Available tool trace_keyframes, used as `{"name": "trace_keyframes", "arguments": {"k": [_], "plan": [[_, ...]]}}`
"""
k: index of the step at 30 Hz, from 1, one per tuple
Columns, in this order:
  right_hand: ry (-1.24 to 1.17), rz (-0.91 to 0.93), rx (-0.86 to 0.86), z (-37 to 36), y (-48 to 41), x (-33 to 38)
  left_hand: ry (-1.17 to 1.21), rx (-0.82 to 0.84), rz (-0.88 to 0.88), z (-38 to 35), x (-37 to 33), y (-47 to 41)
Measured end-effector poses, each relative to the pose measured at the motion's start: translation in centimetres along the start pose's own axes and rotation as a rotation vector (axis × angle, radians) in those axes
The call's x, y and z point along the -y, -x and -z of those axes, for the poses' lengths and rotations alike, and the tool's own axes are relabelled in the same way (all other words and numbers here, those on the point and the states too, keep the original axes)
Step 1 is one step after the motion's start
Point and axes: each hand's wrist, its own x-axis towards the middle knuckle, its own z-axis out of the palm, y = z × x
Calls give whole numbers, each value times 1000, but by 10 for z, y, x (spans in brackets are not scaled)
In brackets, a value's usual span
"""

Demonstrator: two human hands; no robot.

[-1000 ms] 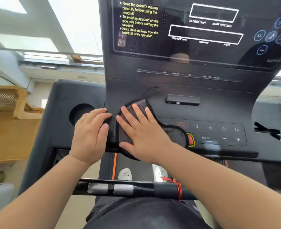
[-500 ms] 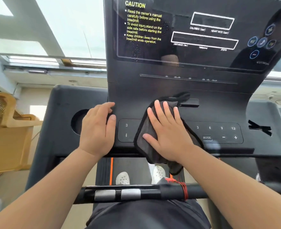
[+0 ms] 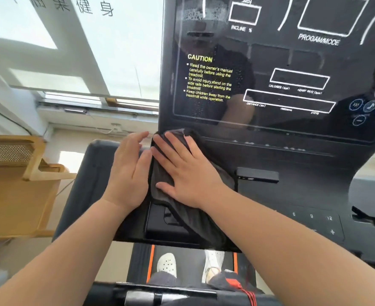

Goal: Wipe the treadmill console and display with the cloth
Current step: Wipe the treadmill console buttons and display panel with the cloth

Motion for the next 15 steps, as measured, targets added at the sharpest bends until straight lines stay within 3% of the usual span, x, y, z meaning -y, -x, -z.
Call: {"name": "trace_keyframes", "arguments": {"k": [3, 9, 15], "plan": [[98, -106, -77, 13, -22, -3, 46, -52, 59, 3, -4, -10], [22, -372, -204, 14, 1, -11, 98, 3, 20, 5, -21, -27], [-3, -600, -195, 19, 17, -19, 140, 52, -36, -1, -42, -47]]}}
